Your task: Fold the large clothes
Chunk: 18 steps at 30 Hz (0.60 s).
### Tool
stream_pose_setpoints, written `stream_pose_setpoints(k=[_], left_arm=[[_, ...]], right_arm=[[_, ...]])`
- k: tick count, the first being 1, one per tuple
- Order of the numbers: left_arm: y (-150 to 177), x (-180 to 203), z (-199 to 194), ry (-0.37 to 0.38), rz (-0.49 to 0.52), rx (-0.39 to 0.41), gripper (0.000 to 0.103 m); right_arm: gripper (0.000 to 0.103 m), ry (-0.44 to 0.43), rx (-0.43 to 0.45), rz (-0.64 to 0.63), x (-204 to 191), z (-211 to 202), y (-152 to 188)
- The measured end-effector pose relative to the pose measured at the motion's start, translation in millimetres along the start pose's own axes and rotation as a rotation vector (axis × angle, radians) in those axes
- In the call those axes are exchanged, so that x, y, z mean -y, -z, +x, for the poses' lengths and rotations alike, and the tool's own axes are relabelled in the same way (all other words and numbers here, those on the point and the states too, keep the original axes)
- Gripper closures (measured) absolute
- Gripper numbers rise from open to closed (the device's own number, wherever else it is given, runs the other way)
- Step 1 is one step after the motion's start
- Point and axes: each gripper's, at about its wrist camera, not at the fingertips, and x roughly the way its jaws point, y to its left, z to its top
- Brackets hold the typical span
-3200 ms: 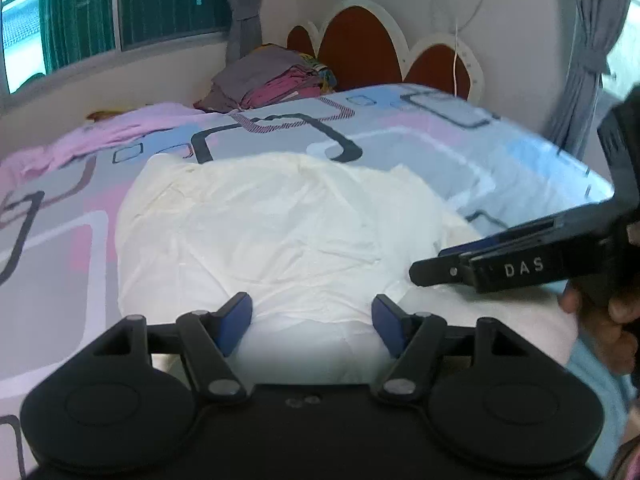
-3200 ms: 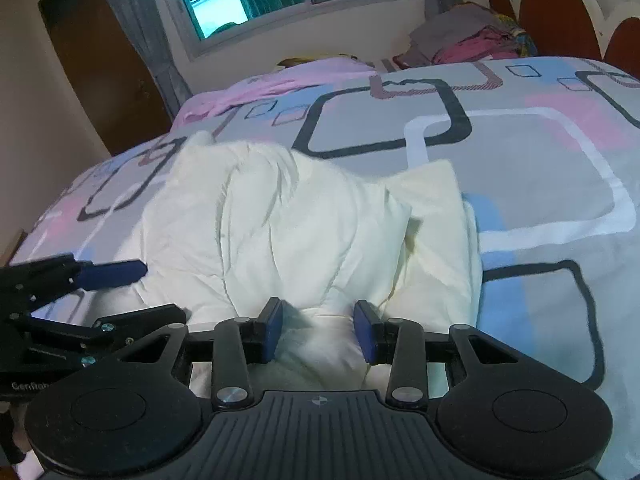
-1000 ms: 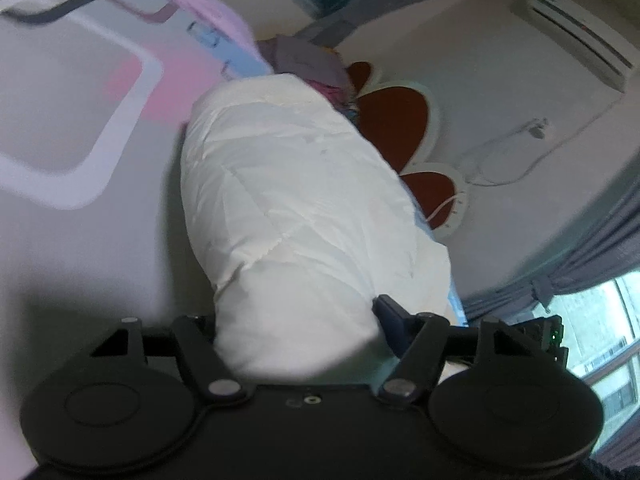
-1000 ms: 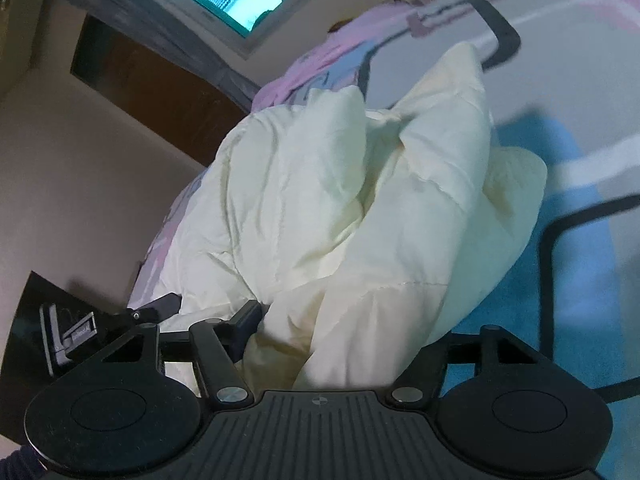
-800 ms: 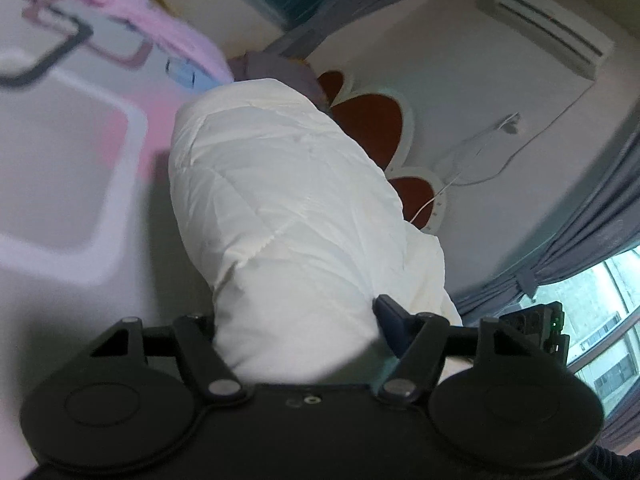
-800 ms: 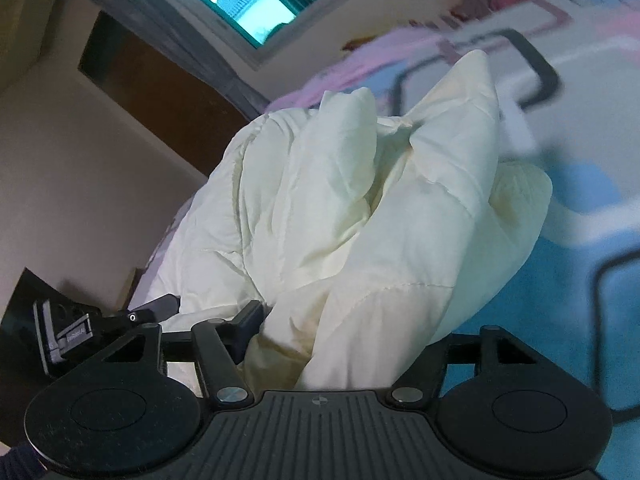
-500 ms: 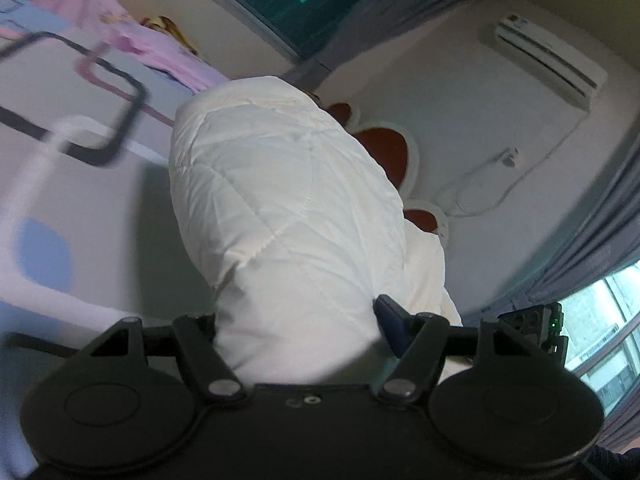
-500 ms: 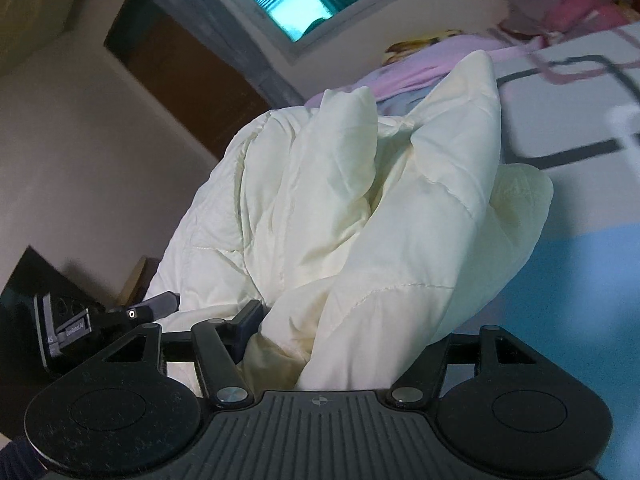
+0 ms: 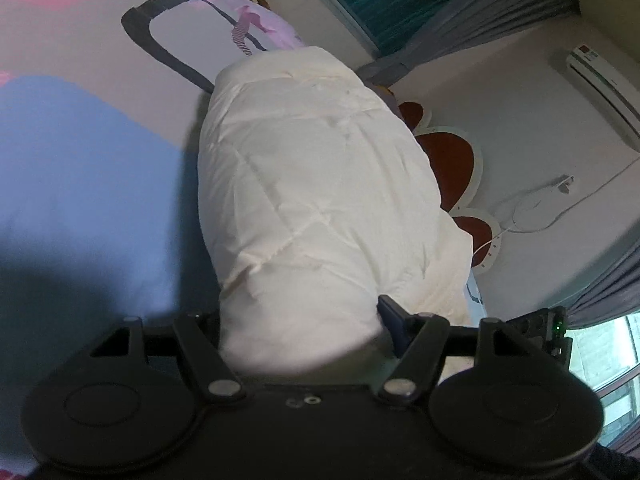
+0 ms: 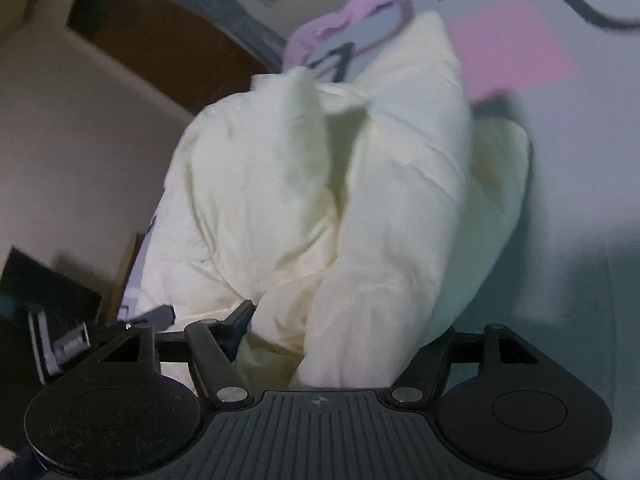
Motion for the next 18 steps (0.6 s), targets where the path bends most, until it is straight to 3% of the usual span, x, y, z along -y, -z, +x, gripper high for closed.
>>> stream_pose_setpoints(k=[5, 7, 9, 14, 15, 17, 18], left_arm=[[-6.9, 2.1, 5.4, -0.001, 0.029, -0.015, 0.032], [-11.7, 4.7, 3.1, -0.018, 0.042, -0.032, 0.022], [-17.8, 0.2, -11.2, -0.021, 0.066, -0.025, 0.022], [-46.2, -0.2, -63.7, -0.071, 0.075, 0.15, 0.025], [-56.8, 3.8, -65.5, -0.071, 0.08, 0.179, 0.03], [-82.3, 19.1, -54.2, -0.06, 0.118, 0.2, 0.035], [-95.6, 27.8, -42.7, -0.067, 0.152, 0.194, 0.039]], right_arm=[[0.033, 0.015, 0.0, 0.017, -9.3, 13.3, -5.7], [0.026, 0.042, -0.004, 0.012, -23.7, 3.2, -5.8], [0.023, 0.078, 0.029, -0.006, -24.1, -38.0, -3.3], [0.024, 0.156, 0.213, -0.042, -47.1, -104.0, -12.0], [0.027, 0.166, 0.243, -0.06, -55.5, -106.8, -19.0], [0.055, 0.219, 0.269, -0.138, -82.1, -99.2, -38.8], [0.057, 0.241, 0.265, -0.183, -93.5, -90.8, -46.6]])
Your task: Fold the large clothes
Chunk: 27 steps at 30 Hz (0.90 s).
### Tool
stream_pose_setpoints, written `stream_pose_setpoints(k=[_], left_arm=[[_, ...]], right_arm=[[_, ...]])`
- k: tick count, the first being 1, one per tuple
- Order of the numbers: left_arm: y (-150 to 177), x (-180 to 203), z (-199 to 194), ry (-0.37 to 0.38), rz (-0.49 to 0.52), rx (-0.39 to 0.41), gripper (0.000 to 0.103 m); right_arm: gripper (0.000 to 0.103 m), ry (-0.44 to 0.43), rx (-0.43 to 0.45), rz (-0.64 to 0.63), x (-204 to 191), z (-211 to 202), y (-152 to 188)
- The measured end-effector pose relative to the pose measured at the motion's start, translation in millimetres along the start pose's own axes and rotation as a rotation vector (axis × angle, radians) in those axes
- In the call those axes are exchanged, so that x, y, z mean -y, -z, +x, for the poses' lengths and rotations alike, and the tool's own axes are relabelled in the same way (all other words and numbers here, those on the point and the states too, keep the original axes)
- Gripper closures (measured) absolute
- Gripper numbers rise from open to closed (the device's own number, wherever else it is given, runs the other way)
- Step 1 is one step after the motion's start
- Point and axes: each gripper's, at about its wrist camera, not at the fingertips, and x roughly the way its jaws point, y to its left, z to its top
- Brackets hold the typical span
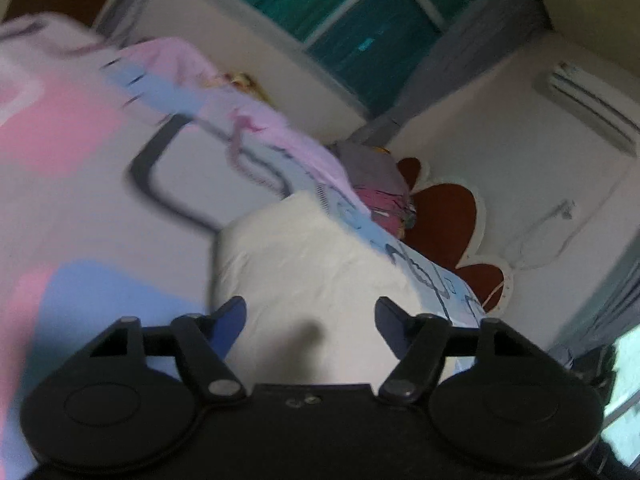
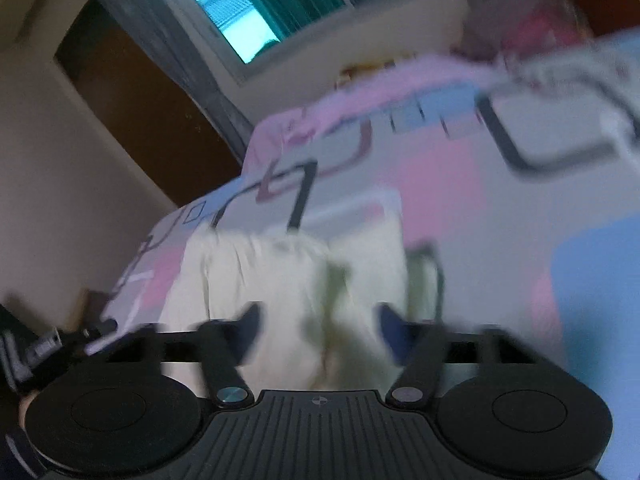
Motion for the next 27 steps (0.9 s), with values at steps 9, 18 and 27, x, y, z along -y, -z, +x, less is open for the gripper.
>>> stream_pose_setpoints(k=[9, 18, 27], left_arm=[[2.2, 55.9, 112.2, -0.042, 0.28, -0.197, 0.048], [25.7, 48.5, 111.4, -0.048, 0.355, -0.254, 0.048], [55.0, 80.1, 9.9, -0.012, 0.373, -0.119, 0.048]], right_arm=[[0.065, 0.178, -0.17, -0.115, -36.6, 108.0, 9.0], [0.065, 0.149, -0.118, -0.013, -7.4, 91.4, 34.1], [0.065, 0.05, -0.022, -0.053, -27.1, -45.2, 57.0]])
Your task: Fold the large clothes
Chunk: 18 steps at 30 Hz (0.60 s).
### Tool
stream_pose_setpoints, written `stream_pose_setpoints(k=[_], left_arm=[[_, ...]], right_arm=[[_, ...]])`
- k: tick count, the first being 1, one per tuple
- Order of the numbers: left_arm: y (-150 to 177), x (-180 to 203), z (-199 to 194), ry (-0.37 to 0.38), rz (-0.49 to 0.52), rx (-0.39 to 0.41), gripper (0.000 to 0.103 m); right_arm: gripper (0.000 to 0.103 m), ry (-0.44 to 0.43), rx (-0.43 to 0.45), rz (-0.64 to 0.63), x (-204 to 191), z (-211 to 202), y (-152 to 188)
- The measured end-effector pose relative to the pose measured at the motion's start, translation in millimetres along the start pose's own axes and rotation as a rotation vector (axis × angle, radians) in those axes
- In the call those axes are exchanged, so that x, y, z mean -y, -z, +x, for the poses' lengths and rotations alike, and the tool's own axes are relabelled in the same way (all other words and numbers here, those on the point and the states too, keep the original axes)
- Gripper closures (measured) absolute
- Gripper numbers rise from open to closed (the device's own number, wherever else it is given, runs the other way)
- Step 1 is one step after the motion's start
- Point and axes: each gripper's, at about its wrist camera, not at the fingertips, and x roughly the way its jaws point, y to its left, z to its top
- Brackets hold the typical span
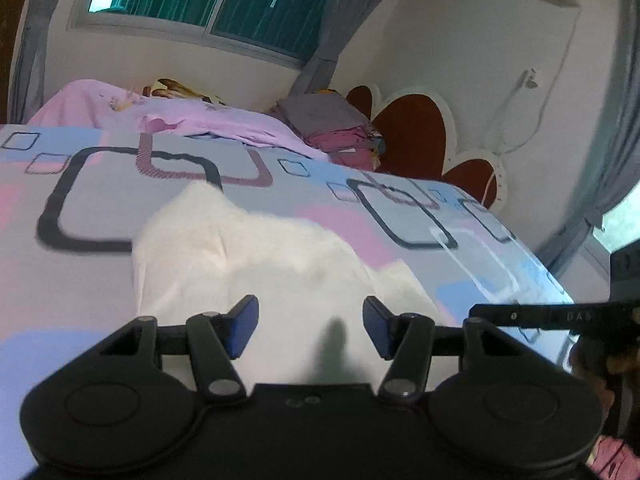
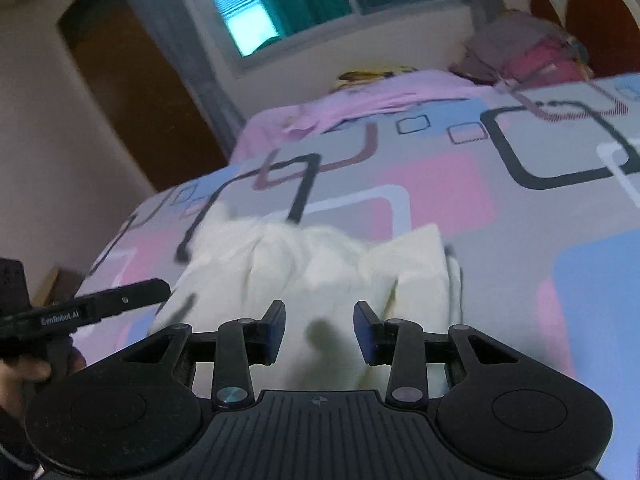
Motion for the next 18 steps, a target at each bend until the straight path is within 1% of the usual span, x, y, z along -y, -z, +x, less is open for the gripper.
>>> stream_pose_setpoints(k=[1, 2, 3, 5, 9, 12, 15, 18], left_arm=[[11.5, 7.0, -9.6, -0.002, 0.01, -0.003, 0.048], [23.0, 13.4, -16.1, -0.012, 0.02, -0.014, 0.05], [35.0, 20.1, -20.1, -0.035, 0.036, -0.035, 0.054], [54.1, 32.3, -24.2, -0.09, 0.087, -0.062, 0.054], [76.1, 46.4, -29.1, -0.193, 0.157, -0.089, 0.053], [82.7, 44.3, -26.0, -0.216, 0.159, -0.104, 0.052], [85.1, 43.3, -22.1, -0.232, 0.154, -0.105, 0.052], [88.6, 50.9, -19.7, -0.268, 0.18, -0.098, 0.052]], right_arm=[[0.065, -0.003, -0.016, -0.018, -3.3, -6.9, 8.9], [0.065, -0.001, -0.037, -0.024, -5.7, -12.2, 18.9], [0.065, 0.006, -0.068, -0.025, -7.1, -14.4, 29.4], [0.065, 0.012, -0.114, -0.023, -10.0, -10.8, 49.7], [0.065, 0.018, -0.179, 0.023, -9.8, 1.1, 83.8], [0.065, 0.019, -0.19, 0.021, -8.6, 10.9, 98.4], [0.065, 0.008, -0.175, 0.044, -2.7, 16.9, 101.9], [0.065, 0.004, -0.171, 0.032, 0.2, 21.6, 103.4]])
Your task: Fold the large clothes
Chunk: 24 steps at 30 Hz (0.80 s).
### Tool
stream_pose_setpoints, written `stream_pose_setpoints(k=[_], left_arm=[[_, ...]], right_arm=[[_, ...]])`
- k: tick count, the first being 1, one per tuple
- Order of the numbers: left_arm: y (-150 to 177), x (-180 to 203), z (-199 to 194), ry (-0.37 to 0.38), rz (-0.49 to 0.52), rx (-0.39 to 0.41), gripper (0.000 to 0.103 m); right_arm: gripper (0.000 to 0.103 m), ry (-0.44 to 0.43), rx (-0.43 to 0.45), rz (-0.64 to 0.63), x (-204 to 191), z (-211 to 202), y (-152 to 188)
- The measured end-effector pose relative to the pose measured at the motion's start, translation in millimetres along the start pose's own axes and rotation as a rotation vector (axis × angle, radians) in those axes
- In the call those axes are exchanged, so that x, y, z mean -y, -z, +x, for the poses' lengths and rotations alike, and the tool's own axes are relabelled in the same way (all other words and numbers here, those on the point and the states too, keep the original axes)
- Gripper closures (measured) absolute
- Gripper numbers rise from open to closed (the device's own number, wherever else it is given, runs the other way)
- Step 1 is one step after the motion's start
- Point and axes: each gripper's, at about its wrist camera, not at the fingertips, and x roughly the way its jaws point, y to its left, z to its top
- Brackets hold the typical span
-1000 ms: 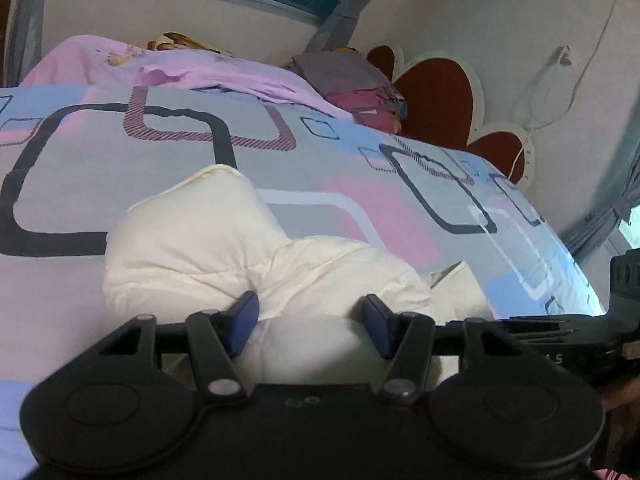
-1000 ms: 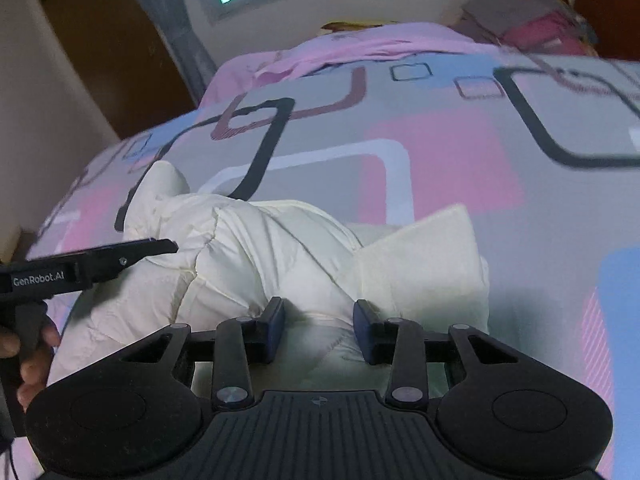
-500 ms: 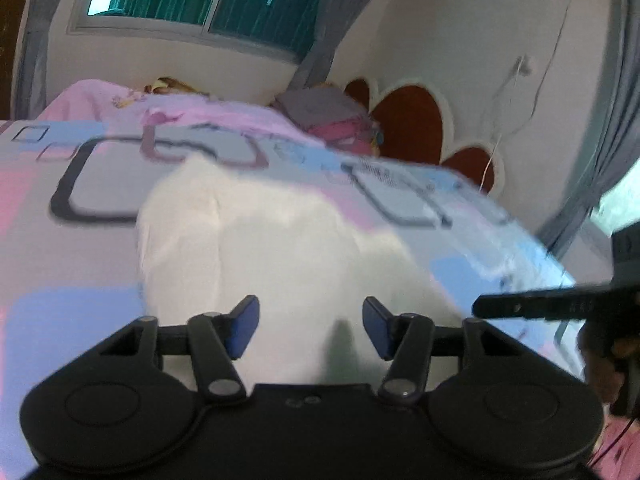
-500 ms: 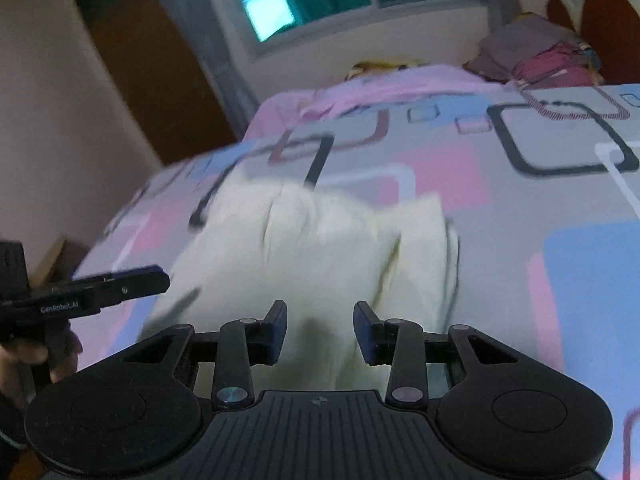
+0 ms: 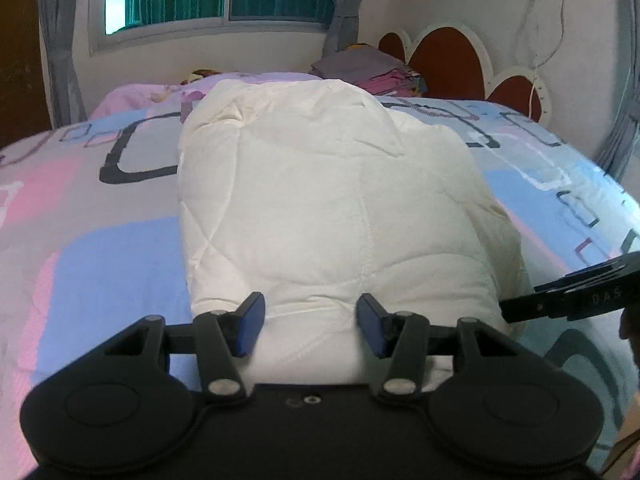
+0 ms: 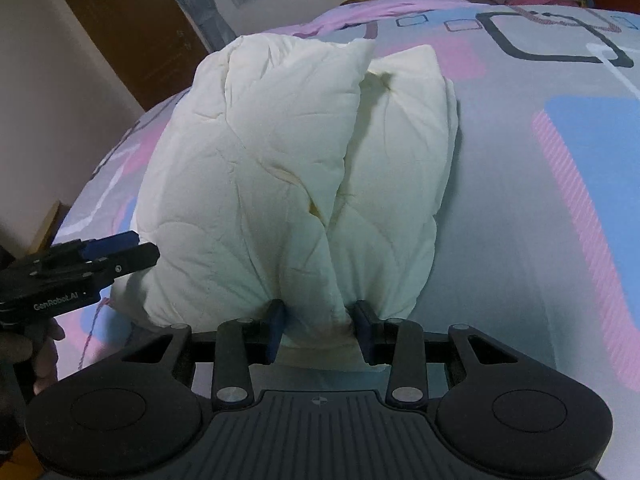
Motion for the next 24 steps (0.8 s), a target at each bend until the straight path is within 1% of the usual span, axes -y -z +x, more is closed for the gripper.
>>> stream_pose_setpoints(k=[8, 14, 18, 21, 22, 24], left_arm=[[3.9, 23.3, -6.4, -0.12, -0.02, -0.009, 0.053], [9.0, 40.1, -13.5, -0.204, -0.013, -0.028, 0.053], [10.9, 44.4, -11.9, -0.236, -0.013, -0.037, 0.052], [10.9, 47.9, -17.0, -0.252, -0.024, -0.059, 0.053], [10.8, 52.0, -21.9, -0.254, -0.03, -0.067, 0.054], [13.0, 60.7, -37.5, -0.252, -0.038, -0.057, 0.054]], right_arm=[[0.065, -0.003, -0.013, -0.061, -2.9, 0.3, 1.5], [0.065, -0.032, -0.009, -0.045, 2.6, -0.6, 1.3], [0.065, -0.026, -0.011, -0.039, 2.1, -1.9, 0.8], [0.065, -0.015, -0.021, -0.034, 1.4, -7.2, -1.1], [0.065, -0.012, -0.013, -0.034, 0.3, -15.5, -1.0], [0.065, -0.016, 0.024, -0.045, -0.7, -38.8, 0.5]])
